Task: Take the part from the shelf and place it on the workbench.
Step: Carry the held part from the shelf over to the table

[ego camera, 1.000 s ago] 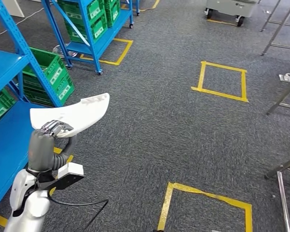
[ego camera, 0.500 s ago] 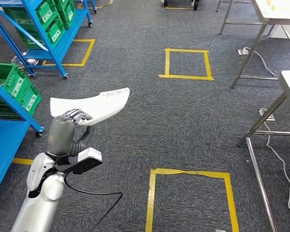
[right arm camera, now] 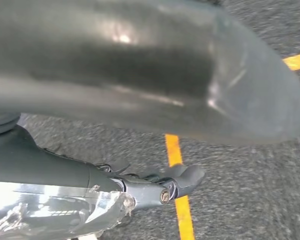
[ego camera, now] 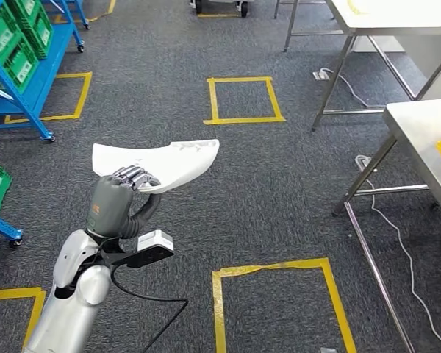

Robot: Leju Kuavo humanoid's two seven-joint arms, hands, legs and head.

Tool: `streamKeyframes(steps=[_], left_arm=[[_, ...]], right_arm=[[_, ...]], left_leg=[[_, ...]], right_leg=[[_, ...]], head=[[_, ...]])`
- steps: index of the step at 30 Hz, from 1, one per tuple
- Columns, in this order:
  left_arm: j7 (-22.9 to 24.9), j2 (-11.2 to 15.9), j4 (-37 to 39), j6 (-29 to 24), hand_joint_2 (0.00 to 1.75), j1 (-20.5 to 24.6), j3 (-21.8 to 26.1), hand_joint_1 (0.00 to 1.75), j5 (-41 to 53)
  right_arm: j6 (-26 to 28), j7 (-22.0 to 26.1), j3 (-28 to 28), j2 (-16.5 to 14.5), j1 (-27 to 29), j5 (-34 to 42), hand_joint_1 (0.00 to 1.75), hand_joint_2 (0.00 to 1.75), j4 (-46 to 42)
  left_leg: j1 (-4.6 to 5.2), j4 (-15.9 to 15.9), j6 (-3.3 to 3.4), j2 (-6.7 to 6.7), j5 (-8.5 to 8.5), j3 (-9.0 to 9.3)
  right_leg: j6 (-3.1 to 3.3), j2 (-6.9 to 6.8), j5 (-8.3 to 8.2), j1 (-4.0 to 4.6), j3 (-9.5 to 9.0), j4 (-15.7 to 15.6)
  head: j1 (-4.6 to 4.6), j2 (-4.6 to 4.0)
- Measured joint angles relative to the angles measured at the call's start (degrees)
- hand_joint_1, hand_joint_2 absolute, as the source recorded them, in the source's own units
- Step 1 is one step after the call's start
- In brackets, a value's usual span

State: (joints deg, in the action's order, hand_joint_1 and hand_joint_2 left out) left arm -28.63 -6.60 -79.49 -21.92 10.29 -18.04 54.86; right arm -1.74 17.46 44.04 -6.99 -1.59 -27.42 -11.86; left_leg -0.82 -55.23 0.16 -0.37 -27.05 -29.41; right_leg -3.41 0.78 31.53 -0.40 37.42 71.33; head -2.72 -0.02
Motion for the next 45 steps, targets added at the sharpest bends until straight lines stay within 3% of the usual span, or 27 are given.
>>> streamKeyframes(steps=[2, 3, 4, 7, 8, 9, 11, 13, 16, 17, 18, 19, 21, 22, 23, 25, 27, 28, 30, 32, 33, 34, 36, 38, 42, 44, 45], left_arm=[[0.0, 0.0, 0.0, 0.0, 1.75, 0.0, -0.3, 1.75, 0.0], [0.0, -0.1, 0.0, 0.0, 1.75, 0.0, -0.4, 1.75, 0.0], [-0.1, -0.1, 0.0, 0.2, 1.75, 0.0, -0.5, 1.75, -0.1], [-2.6, -0.6, 0.1, 3.6, 1.75, 0.6, -1.6, 1.75, -2.2], [-3.5, -1.3, 0.2, 5.6, 1.75, 1.4, -2.5, 1.75, -3.1], [-4.0, -2.3, 0.4, 7.3, 1.75, 2.6, -4.0, 1.75, -3.7], [-3.7, -4.4, 1.0, 8.9, 1.75, 5.2, -7.6, 1.75, -4.4], [-3.4, -5.5, 1.5, 9.0, 1.75, 7.0, -10.4, 1.75, -5.1], [-3.5, -5.5, 2.3, 9.5, 1.75, 8.1, -12.6, 1.75, -6.2], [-3.6, -5.4, 2.5, 9.7, 1.75, 8.1, -13.1, 1.75, -6.6], [-3.9, -5.3, 2.6, 10.0, 1.75, 8.1, -13.4, 1.75, -7.0], [-4.2, -5.3, 2.7, 10.2, 1.75, 8.2, -13.7, 1.75, -7.4], [-4.7, -5.3, 2.8, 10.8, 1.75, 8.4, -14.1, 1.75, -8.2], [-4.8, -5.3, 2.8, 11.0, 1.75, 8.6, -14.2, 1.75, -8.5], [-4.9, -5.3, 2.8, 11.1, 1.75, 8.7, -14.3, 1.75, -8.7], [-5.0, -5.4, 2.8, 11.3, 1.75, 8.9, -14.5, 1.75, -8.8], [-5.0, -5.6, 2.8, 11.5, 1.75, 9.0, -14.7, 1.75, -8.9], [-5.1, -5.7, 2.8, 11.6, 1.75, 9.1, -14.7, 1.75, -9.0], [-5.3, -5.8, 2.9, 11.8, 1.75, 9.3, -14.8, 1.75, -9.2], [-5.5, -5.9, 3.1, 12.0, 1.75, 9.4, -14.9, 1.75, -9.2], [-5.6, -6.0, 3.3, 12.1, 1.75, 9.5, -14.9, 1.75, -9.2], [-5.6, -6.3, 3.6, 12.1, 1.75, 9.6, -15.0, 1.75, -9.2], [-5.6, -6.8, 4.1, 12.1, 1.75, 9.9, -15.2, 1.75, -9.2], [-5.5, -7.2, 4.5, 12.1, 1.75, 10.3, -15.4, 1.75, -9.2], [-4.9, -7.9, 5.3, 12.1, 1.75, 11.0, -15.8, 1.75, -9.2], [-4.1, -8.1, 5.8, 12.0, 1.75, 11.4, -15.9, 1.75, -9.0], [-3.6, -8.2, 6.3, 11.9, 1.75, 11.7, -15.9, 1.75, -8.9]], right_arm=[[0.0, 0.0, 0.0, 0.0, 0.2, 0.1, 0.0, 0.0, 0.0], [0.0, 0.0, 0.0, 0.0, 0.4, 0.1, 0.0, 0.0, 0.0], [0.0, 0.0, 0.1, 0.0, 0.5, 0.3, 0.0, 0.0, 0.0], [0.5, -2.0, 0.9, 0.1, -0.7, 3.7, 0.0, 0.0, 0.0], [1.1, -3.9, 1.7, 0.1, -2.2, 5.6, 0.0, 0.0, 0.0], [1.8, -6.1, 2.6, 0.3, -4.3, 7.4, 0.0, 0.0, -0.1], [2.7, -9.3, 4.2, 0.7, -8.4, 9.4, 0.0, 0.0, -0.5], [3.0, -10.0, 5.4, 1.0, -11.2, 10.2, 0.0, 0.0, -0.8], [3.0, -9.5, 6.7, 1.2, -13.0, 10.9, 0.0, 0.0, -0.9], [3.0, -9.3, 7.1, 1.3, -13.0, 11.2, 0.0, 0.0, -0.9], [2.9, -9.1, 7.4, 1.3, -13.0, 11.4, 0.0, 0.0, -0.9], [2.8, -9.0, 7.6, 1.5, -12.9, 11.6, 0.0, 0.0, -0.9], [2.3, -8.9, 8.2, 2.0, -12.7, 11.9, 0.0, 0.0, -0.9], [2.0, -8.9, 8.3, 2.2, -12.7, 12.0, 0.0, 0.0, -0.9], [1.9, -8.9, 8.5, 2.5, -12.6, 12.0, 0.0, 0.0, -1.0], [1.8, -8.8, 8.7, 2.9, -12.0, 12.1, 0.0, 0.0, -1.0], [1.8, -8.8, 8.9, 3.3, -11.4, 12.1, 0.0, 0.0, -1.0], [1.7, -8.8, 9.0, 3.4, -11.3, 12.2, 0.0, 0.0, -1.0], [1.4, -8.7, 9.2, 3.5, -11.4, 12.4, 0.0, 0.0, -1.0], [1.2, -8.7, 9.5, 3.5, -11.6, 12.8, 0.0, 0.0, -1.0], [1.2, -8.6, 9.6, 3.6, -11.5, 12.9, 0.0, 0.0, -1.0], [1.2, -8.6, 9.7, 3.6, -11.5, 13.0, 0.0, 0.0, -1.0], [1.2, -8.6, 9.9, 3.7, -11.5, 13.0, 0.0, 0.0, -1.1], [1.2, -8.6, 10.0, 3.6, -11.7, 13.1, 0.0, 0.0, -1.1], [1.1, -8.6, 10.0, 3.7, -11.6, 13.3, 0.0, 0.0, -1.2], [1.0, -8.6, 10.0, 3.7, -11.4, 13.5, 0.0, 0.0, -1.2], [0.9, -8.6, 10.0, 3.7, -11.4, 13.6, 0.0, 0.0, -1.2]], left_leg=[[0.32, 0.0, 0.18, 1.24, -2.02, 2.49], [0.4, 0.0, 0.16, 1.8, -3.07, 4.02], [0.46, 0.0, 0.09, 2.37, -4.22, 5.73], [0.94, -0.4, -0.45, 4.0, -7.62, 9.16], [1.16, -0.6, -0.73, 4.5, -8.29, 9.31], [1.34, -0.8, -1.04, 4.9, -8.5, 9.28], [1.38, -1.4, -1.42, 4.64, -8.28, 8.9], [1.22, -5.4, -1.68, 2.7, -8.74, 6.51], [0.91, -16.1, -2.04, 0.84, -12.58, -2.3], [0.86, -17.8, -2.11, 0.7, -12.75, -4.83], [0.8, -17.6, -2.14, 0.59, -11.45, -6.35], [0.7, -15.5, -2.18, 0.3, -8.88, -6.89], [0.25, -8.8, -2.2, -2.02, -3.27, -6.02], [0.14, -6.1, -2.01, -3.28, -1.64, -5.47], [0.13, -4.5, -1.69, -4.25, -0.7, -5.16], [0.48, -3.7, -0.69, -4.0, 0.05, -5.15], [0.48, -3.4, 0.28, -2.67, 1.14, -5.2], [0.42, -3.2, 0.69, -1.82, 1.59, -5.27], [0.55, -3.1, 1.11, -0.09, 2.2, -5.52], [0.58, -3.1, 1.08, 1.74, 2.78, -6.11], [0.51, -3.1, 0.95, 2.59, 3.13, -6.53], [0.39, -3.1, 0.73, 3.34, 3.51, -7.03], [0.29, -3.2, 0.0, 4.46, 4.24, -7.9], [0.49, -3.3, -0.7, 5.44, 4.76, -7.92], [0.35, -3.1, -1.88, 6.73, 5.13, -7.53], [0.25, -5.8, -2.43, 4.79, 3.1, -8.97], [0.26, -9.1, -2.49, 3.21, 1.19, -10.55]], right_leg=[[0.07, -0.4, 1.72, 0.06, 5.03, 3.8], [0.23, -0.46, 1.58, 0.16, 6.08, 2.7], [0.54, -0.76, 0.27, 0.31, 6.39, 0.1], [2.26, -3.7, -11.64, 1.28, 6.9, -9.3], [2.7, -4.12, -14.73, 1.55, 7.35, -10.6], [2.93, -3.7, -15.62, 1.66, 7.76, -10.9], [3.18, -2.15, -15.31, 1.31, 7.6, -11.4], [3.3, -0.72, -15.08, 0.83, 6.85, -12.2], [3.3, 1.4, -14.86, 0.51, 6.39, -12.8], [3.25, 2.1, -14.77, 0.41, 6.39, -12.8], [3.17, 2.81, -14.73, 0.3, 6.4, -12.7], [3.03, 3.54, -14.73, 0.14, 6.39, -12.7], [2.48, 5.02, -14.98, -0.18, 6.5, -12.5], [2.03, 5.68, -15.3, -0.39, 6.67, -12.7], [1.49, 6.25, -15.7, -0.59, 6.85, -12.9], [0.37, 7.27, -16.72, -1.01, 7.02, -13.8], [-0.26, 6.13, -15.78, -0.9, 7.45, -13.3], [-0.42, 4.6, -13.78, -0.72, 8.03, -11.3], [-0.63, 1.16, -7.94, -0.42, 9.68, -3.8], [-0.97, -0.16, -4.5, -0.6, 10.28, 3.1], [-1.18, -0.44, -4.37, -0.74, 9.32, 4.1], [-1.42, -0.74, -5.07, -0.87, 7.2, 2.7], [-2.13, -2.72, -5.67, -0.9, 0.43, -5.0], [-1.75, -4.2, -5.09, -0.7, -3.85, -10.6], [0.64, -2.27, -5.37, -0.47, -3.47, -11.2], [1.91, -0.92, -5.7, -0.54, -2.73, -11.4], [2.4, -0.28, -5.87, -0.59, -2.36, -11.5]], head=[[-0.02, 0.0], [-0.03, 0.0], [-0.06, 0.0], [0.09, -0.02], [0.32, -0.03], [0.53, -0.03], [0.77, -0.01], [0.91, 0.0], [0.99, 0.0], [0.99, 0.0], [0.98, 0.0], [0.97, 0.0], [0.98, 0.0], [0.97, 0.0], [0.98, 0.0], [0.93, 0.0], [0.67, 0.0], [0.46, 0.0], [0.06, 0.0], [0.05, 0.0], [0.04, 0.0], [0.03, 0.0], [-0.09, 0.0], [-0.11, 0.0], [0.16, 0.0], [0.25, 0.0], [0.34, 0.0]])
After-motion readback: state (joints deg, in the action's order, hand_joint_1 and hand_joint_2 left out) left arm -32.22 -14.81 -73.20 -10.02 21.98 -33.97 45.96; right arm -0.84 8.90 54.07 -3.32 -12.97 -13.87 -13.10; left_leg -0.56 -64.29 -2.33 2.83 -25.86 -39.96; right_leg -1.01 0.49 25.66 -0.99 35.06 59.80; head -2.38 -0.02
